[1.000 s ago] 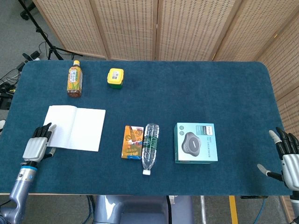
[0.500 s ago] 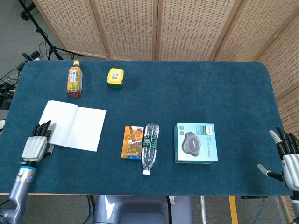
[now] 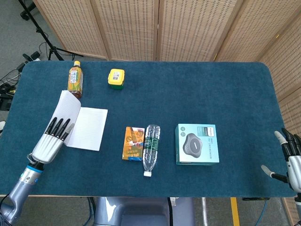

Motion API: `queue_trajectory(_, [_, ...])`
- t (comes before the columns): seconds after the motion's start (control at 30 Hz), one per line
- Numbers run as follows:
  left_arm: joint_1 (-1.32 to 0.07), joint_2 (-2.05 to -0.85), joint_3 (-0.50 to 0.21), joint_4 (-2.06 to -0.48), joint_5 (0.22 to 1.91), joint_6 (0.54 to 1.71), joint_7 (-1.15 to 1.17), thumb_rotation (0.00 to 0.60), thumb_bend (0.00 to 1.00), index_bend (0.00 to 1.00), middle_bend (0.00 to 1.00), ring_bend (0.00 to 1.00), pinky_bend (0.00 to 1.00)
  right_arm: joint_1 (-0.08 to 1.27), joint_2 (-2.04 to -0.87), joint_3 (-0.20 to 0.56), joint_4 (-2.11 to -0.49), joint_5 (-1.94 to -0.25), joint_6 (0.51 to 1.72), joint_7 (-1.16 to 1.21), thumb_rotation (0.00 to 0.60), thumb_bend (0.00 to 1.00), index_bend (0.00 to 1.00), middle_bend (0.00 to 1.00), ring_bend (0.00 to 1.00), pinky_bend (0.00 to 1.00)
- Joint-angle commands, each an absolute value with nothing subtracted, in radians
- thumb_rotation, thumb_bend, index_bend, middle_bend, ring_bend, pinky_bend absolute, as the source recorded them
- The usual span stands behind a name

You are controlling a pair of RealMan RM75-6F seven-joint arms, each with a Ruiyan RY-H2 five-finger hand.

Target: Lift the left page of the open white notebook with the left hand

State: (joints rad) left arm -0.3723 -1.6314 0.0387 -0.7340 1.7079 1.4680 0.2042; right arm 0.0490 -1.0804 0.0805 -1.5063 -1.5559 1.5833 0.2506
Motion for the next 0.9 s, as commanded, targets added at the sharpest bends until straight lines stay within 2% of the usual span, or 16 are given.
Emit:
queue_trajectory(0.03, [-0.420,-1.608,0.081,-0.759,1.804,1.524,0.332,0.600,0.51,0.00,0.00,0.00,0.00,0.049,-1.079,0.081,-1.505,-1.556,1.583,0.253,0.600,0.00,0.00,0.00,0.00,0.00])
queue_trajectory(0.33, [-0.484,-1.660,0.124,-0.662,1.947,1.638,0.409,0.600,0.37,0.00,0.00,0.00,0.00,0.046,-1.077,0.080,-1.504,-1.559,1.587,0.260,0.600,0.00,0.00,0.00,0.00,0.00])
queue_trajectory(0.67, [-0.486,-1.688,0.092,-0.642,1.918,1.718,0.316,0.600,0.36,0.00,0.00,0.00,0.00,0.047,-1.075,0.080,-1.503,-1.557,1.584,0.267,0.600,0.00,0.00,0.00,0.00,0.00])
queue_trajectory(0.77, [-0.450,-1.672,0.036,-0.739,1.836,1.778,0.169,0.600,0.36,0.00,0.00,0.00,0.00,0.047,-1.075,0.082,-1.503,-1.554,1.582,0.267,0.600,0.00,0.00,0.00,0.00,0.00])
queue_trajectory(0.8, [-0.410,-1.654,0.002,-0.829,1.762,1.792,0.067,0.600,0.36,0.00,0.00,0.00,0.00,0.048,-1.075,0.082,-1.503,-1.553,1.581,0.266,0.600,0.00,0.00,0.00,0.00,0.00])
queue_trajectory(0.9, [-0.338,-1.553,-0.011,-1.064,1.649,1.740,0.002,0.600,0.36,0.00,0.00,0.00,0.00,0.048,-1.076,0.081,-1.505,-1.552,1.579,0.262,0.600,0.00,0.00,0.00,0.00,0.00])
